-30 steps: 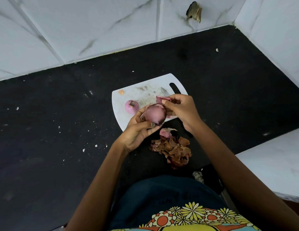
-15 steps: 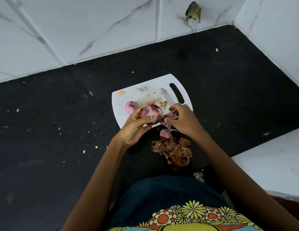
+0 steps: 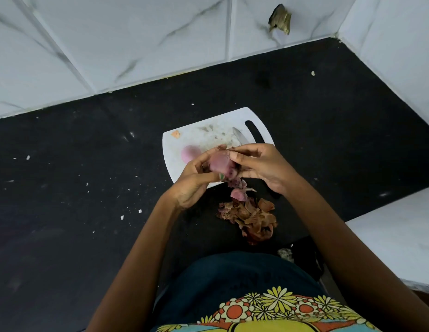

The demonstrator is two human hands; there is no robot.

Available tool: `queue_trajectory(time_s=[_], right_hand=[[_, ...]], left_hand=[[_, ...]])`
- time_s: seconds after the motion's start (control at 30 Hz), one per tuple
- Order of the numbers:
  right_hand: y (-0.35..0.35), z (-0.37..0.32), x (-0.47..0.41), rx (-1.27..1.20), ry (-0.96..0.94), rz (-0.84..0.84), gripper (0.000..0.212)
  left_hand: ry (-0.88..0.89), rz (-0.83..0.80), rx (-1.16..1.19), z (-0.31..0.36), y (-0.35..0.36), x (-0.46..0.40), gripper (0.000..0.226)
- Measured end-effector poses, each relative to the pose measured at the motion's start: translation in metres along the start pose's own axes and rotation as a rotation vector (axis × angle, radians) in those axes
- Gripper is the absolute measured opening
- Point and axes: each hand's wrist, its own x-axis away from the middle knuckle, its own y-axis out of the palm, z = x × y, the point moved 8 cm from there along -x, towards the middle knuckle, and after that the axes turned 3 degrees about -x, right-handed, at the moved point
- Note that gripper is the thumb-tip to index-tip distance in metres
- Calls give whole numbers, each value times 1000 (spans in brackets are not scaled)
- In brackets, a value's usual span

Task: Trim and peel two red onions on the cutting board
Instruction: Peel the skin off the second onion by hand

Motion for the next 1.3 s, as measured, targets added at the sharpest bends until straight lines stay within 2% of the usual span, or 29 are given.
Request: queue_trajectory(time_s=[0.13, 0.27, 0.4, 0.53, 0.6, 0.7, 0.8, 0.87, 0.93, 1.0, 1.1, 1.17, 1.3], right_hand=[[-1, 1, 2, -45, -26, 48, 10], [-5, -3, 4, 44, -108, 140, 6], [-20, -6, 5, 83, -207, 345, 9], [-39, 1, 11, 85, -289, 545, 11], [-44, -3, 15, 291, -374, 605, 12], [-31, -7, 15, 762, -390, 488, 11], [-20, 13, 8, 1121, -177, 226, 7], [-16, 20, 8, 1250, -107, 125, 17], [-14, 6, 12, 1104, -199, 169, 23], [-18, -13, 16, 819, -279, 250, 18], [-11, -20, 14, 410, -226, 146, 17], [-5, -20, 13, 339, -206, 72, 23], [-4, -29, 15, 456, -275, 82, 22]], left_hand=[[-15, 3, -16, -1, 5, -1, 70], [-30, 18, -71, -1, 6, -2, 82], [-28, 33, -8, -4, 0, -4, 101], [-31, 62, 9, -4, -8, -4, 93], [-18, 75, 35, -3, -10, -3, 90], [-1, 101, 57, -3, -13, -3, 86], [5, 103, 42, -3, -13, -4, 80], [7, 121, 11, -4, -15, -6, 80], [11, 135, -17, -5, -15, -7, 81], [20, 132, -45, -4, -14, -7, 82], [29, 114, -65, 0, -9, -6, 82], [25, 95, -70, 2, -6, -5, 81], [2, 58, -116, 4, -6, -3, 82]])
